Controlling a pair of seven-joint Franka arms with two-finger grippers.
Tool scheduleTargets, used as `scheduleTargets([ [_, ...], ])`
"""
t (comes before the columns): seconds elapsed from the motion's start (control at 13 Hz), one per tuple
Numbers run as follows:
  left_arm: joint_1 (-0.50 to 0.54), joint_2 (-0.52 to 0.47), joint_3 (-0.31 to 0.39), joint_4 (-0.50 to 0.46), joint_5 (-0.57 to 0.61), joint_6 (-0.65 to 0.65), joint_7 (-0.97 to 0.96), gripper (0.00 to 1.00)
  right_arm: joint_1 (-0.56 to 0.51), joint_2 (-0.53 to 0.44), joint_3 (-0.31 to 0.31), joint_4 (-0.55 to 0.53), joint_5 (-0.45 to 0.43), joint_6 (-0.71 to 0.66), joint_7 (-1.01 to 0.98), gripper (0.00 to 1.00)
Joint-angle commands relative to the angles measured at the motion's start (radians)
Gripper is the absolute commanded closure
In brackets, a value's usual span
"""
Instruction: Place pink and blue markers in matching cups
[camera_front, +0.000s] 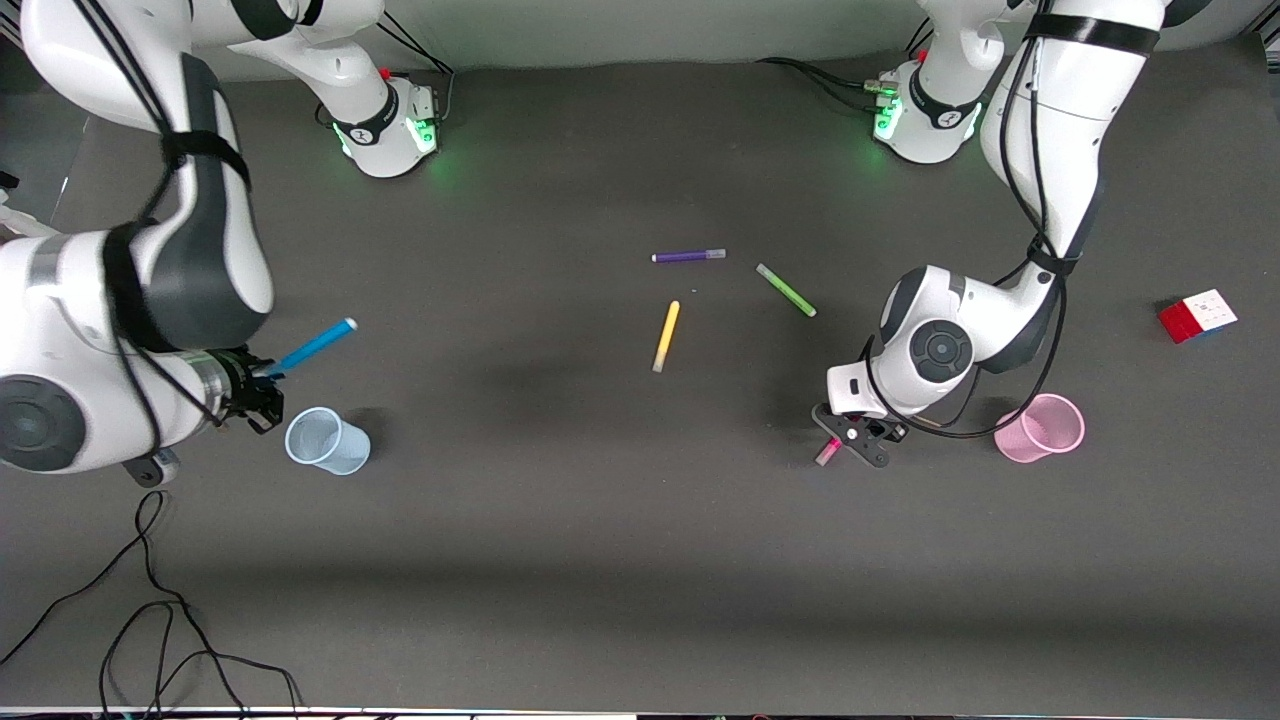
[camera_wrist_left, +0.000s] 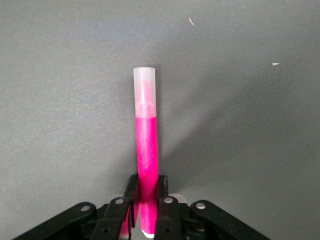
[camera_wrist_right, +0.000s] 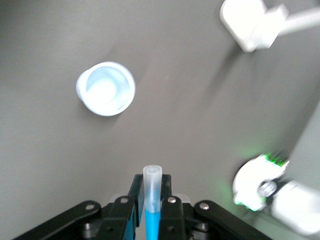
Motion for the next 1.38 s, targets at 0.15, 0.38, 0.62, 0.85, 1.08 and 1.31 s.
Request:
scheduleTargets([
  [0.15,0.055,-0.184,0.003,0.058,-0.044,-0.265,-0.036,1.00,0.023,0.071,-0.004,-0.086,-0.276,0.009,-0.062,1.00],
  [0.38,0.130,-0.308,0.018,0.108,-0.112,-0.444,-0.083,1.00,-0.057,0.094,-0.006,-0.084,-0.272,0.116,-0.045,1.00],
  [0.62,0.227,-0.337,0.024,0.220,-0.110,-0.651,-0.102,1.00,-0.100,0.146,-0.006,-0.076,-0.274,0.213,0.039,1.00],
  [0.85,0.345,-0.334,0.028,0.268,-0.083,-0.679,-0.093,1.00,-0.097,0.198,-0.007,-0.078,-0.290,0.258,0.134,1.00],
  [1.08,0.379,-0.331,0.031,0.279,-0.012,-0.743,-0.102,1.00,-0.091,0.229,-0.004,-0.075,-0.322,0.266,0.188,1.00],
  [1.31,0.376,-0.313,0.034,0.318,0.023,-0.835,-0.105,1.00,-0.089,0.250,-0.004,-0.070,-0.324,0.298,0.220,1.00],
])
